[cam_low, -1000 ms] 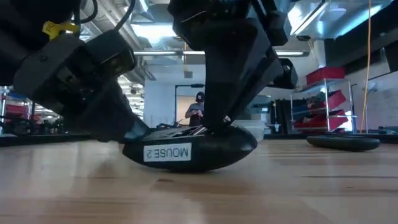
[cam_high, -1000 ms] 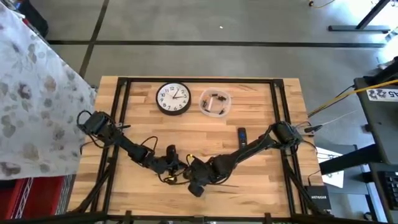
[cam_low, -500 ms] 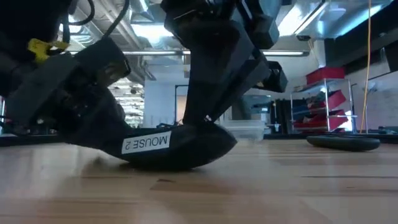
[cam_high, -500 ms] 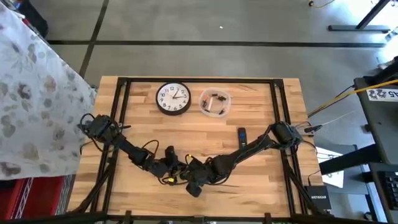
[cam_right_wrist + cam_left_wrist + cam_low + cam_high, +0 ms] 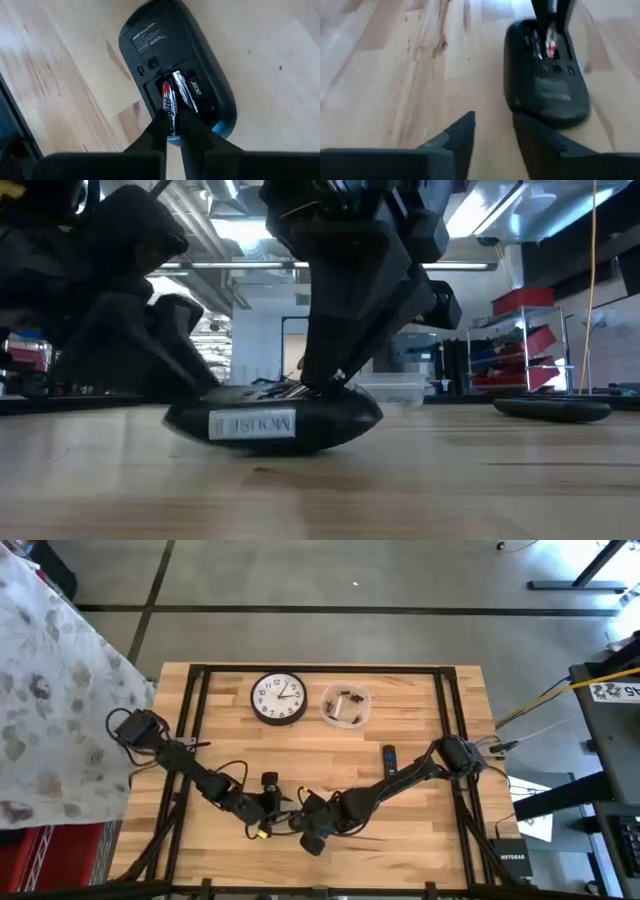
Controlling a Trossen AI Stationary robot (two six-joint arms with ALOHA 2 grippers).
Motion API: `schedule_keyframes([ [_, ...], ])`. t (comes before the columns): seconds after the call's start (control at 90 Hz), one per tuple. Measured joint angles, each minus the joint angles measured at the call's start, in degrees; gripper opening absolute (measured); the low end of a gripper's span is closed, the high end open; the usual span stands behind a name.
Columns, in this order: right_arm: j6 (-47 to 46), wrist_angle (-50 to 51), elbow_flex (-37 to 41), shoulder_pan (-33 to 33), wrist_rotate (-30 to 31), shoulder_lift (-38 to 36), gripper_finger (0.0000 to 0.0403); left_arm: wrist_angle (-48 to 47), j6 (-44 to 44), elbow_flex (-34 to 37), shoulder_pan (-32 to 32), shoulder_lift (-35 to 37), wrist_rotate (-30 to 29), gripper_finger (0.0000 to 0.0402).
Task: Insert battery
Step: Insert the silver battery into the computer mouse
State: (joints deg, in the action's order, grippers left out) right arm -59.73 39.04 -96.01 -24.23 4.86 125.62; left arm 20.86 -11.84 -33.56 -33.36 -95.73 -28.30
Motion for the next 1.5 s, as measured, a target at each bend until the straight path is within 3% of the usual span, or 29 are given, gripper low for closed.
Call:
schedule_keyframes([
  [0.2,0.1,-0.1,0.0,0.0,-0.2,0.0,0.0005,2.2,2.4,0.0,0.0,1.4,7.2,0.0244],
  [0.5,0.6,-0.4,0.1,-0.1,-0.6,0.0,0.0005,10.8,9.1,0.0,2.0,-1.5,8.8,0.031],
  [0.989,1.9,-1.9,0.1,-0.1,-0.3,0.1,0.0005,15.9,10.2,-2.0,4.0,-9.0,12.7,0.0313],
  [1.289,4.4,-2.5,0.1,-0.2,0.1,0.0,0.0005,16.1,6.2,-3.6,3.7,-12.3,13.8,0.0272],
  [1.5,4.8,-2.9,0.1,-0.2,-1.0,0.0,0.0005,16.2,5.0,-3.7,3.0,-12.4,13.5,0.027],
])
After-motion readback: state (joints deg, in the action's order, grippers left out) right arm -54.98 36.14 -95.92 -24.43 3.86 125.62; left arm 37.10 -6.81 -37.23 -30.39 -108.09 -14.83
